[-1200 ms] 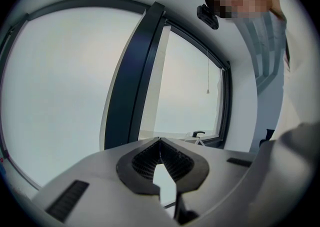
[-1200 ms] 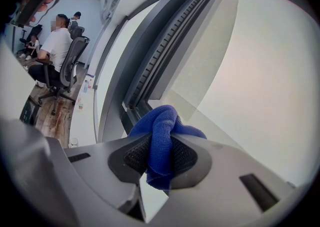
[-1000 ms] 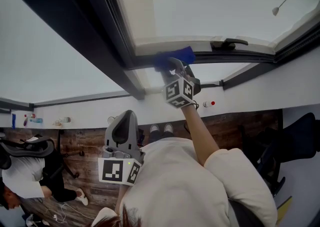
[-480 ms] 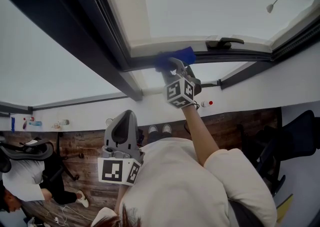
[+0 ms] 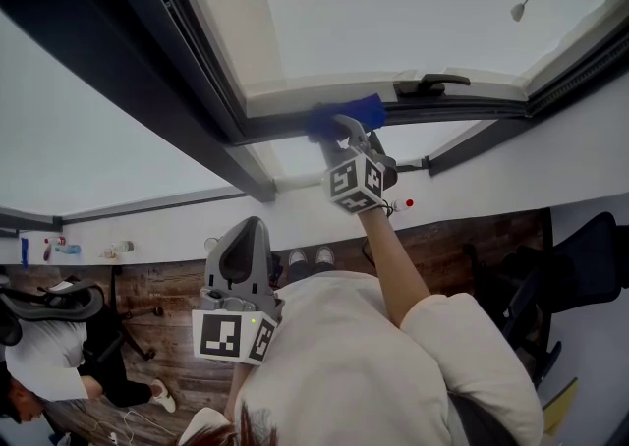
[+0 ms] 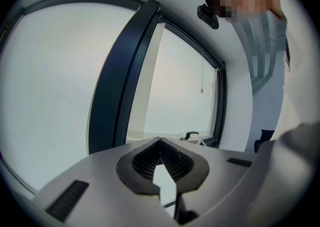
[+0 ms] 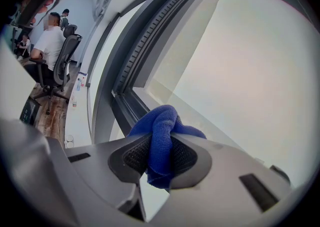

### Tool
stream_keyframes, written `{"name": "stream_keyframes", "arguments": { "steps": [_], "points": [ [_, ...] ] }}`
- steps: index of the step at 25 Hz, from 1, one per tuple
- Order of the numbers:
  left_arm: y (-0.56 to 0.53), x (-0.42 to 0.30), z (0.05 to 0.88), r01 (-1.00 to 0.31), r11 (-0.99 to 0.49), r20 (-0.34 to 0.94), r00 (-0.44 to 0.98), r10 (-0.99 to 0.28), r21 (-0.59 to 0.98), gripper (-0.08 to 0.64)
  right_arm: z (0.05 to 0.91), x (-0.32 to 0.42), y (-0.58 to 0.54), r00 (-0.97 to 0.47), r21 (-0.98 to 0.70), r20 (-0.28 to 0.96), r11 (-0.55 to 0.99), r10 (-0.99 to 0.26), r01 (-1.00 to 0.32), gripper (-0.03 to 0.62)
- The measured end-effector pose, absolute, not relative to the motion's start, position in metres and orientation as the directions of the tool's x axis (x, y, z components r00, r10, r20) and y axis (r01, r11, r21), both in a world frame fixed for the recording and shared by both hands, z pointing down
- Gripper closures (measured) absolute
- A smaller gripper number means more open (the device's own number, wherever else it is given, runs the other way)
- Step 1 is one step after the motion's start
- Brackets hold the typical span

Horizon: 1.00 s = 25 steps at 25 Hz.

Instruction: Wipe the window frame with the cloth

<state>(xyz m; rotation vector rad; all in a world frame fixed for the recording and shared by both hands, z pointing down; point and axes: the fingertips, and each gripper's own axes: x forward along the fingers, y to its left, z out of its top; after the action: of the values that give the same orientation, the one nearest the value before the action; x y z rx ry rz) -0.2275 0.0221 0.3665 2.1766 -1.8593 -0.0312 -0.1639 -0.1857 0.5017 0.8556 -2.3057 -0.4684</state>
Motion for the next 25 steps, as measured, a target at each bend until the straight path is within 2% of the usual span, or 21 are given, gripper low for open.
{"name": "stream_keyframes", "arguments": {
  "steps": [25],
  "points": [
    [0.009, -0.189, 0.374, -0.958, -0.161, 0.155, 0.2, -0.967, 0.236, 0.551, 0.5, -0.115, -0.203, -0.57, 0.51, 0.429, 0.709, -0.701, -0.487, 0.505]
  ]
}}
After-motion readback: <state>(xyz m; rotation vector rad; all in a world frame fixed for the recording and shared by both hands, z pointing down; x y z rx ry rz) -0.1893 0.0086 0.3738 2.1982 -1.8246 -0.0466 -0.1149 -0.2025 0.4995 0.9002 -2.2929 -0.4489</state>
